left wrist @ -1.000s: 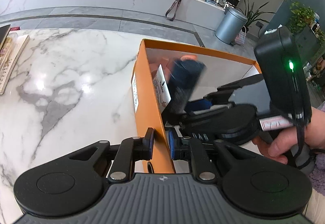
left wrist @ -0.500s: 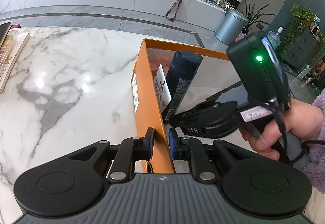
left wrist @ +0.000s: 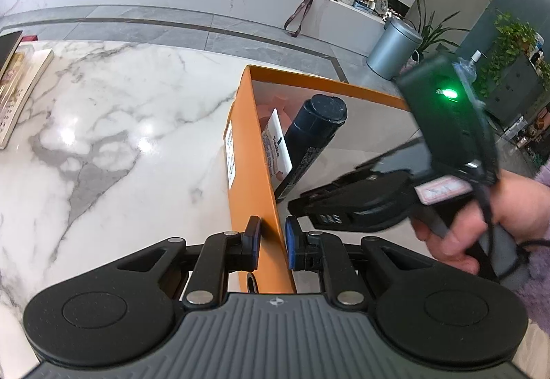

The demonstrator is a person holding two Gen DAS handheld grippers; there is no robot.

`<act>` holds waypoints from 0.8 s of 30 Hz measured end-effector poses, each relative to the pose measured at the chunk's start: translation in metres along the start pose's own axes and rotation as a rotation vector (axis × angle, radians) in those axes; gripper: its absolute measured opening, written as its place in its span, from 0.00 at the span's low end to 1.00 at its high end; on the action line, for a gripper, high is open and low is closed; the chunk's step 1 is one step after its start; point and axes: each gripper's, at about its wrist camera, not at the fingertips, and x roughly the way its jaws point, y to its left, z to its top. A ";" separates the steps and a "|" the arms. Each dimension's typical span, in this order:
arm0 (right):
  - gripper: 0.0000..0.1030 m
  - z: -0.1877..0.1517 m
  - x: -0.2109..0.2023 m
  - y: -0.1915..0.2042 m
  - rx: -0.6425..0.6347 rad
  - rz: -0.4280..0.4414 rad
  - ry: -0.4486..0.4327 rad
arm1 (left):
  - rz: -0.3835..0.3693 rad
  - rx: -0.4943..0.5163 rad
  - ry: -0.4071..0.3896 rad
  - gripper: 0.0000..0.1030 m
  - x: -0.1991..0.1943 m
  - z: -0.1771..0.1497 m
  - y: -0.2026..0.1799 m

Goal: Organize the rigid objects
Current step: 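Withdraw both tools from the box toward the remaining items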

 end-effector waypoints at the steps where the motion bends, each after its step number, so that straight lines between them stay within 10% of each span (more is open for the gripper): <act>1: 0.12 -0.003 -0.005 0.000 0.003 -0.002 -0.005 | 0.008 -0.005 -0.005 0.16 -0.002 -0.001 -0.001; 13: 0.28 -0.060 -0.108 0.002 0.185 -0.014 -0.299 | 0.038 -0.022 -0.213 0.27 -0.083 -0.024 -0.020; 24: 0.34 -0.168 -0.161 0.021 0.394 -0.072 -0.464 | 0.074 0.047 -0.051 0.31 -0.082 -0.076 -0.031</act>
